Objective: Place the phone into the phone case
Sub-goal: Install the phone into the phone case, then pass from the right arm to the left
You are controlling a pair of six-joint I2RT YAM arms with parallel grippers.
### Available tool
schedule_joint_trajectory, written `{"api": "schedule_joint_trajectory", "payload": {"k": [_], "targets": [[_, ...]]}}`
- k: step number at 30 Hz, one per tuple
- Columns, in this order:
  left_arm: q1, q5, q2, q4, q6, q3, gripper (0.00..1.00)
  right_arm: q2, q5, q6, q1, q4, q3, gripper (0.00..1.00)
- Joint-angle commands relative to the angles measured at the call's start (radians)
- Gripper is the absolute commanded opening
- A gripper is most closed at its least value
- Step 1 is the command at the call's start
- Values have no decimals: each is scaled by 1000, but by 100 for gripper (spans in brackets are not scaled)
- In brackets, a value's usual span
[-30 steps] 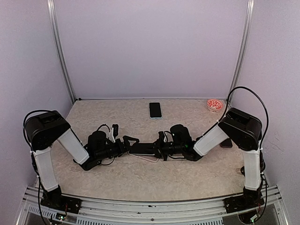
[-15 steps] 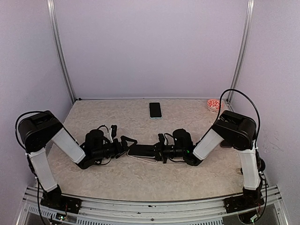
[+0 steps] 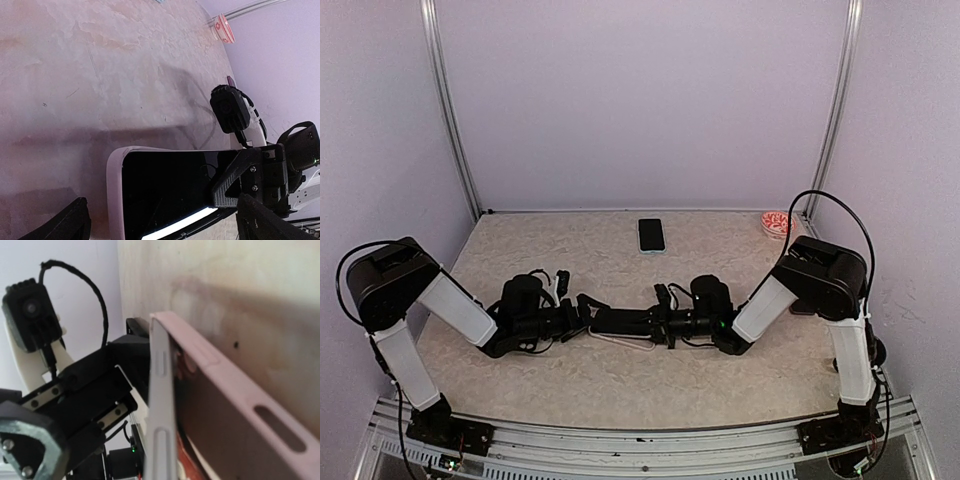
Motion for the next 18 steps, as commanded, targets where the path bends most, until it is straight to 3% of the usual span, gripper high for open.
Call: {"api": "schedule_joint_trajectory", "payload": {"k": [1,10,18], "targets": [[7,16,-8,-22,19,12,99,-49,-28,-33,5,89,-12,0],[4,130,39,35,10,45,98,-55,-57,-49,4,128,-15,0],[-1,201,62,97,-18,49,90,-63,-87,-124,4,98,-11,0]]}}
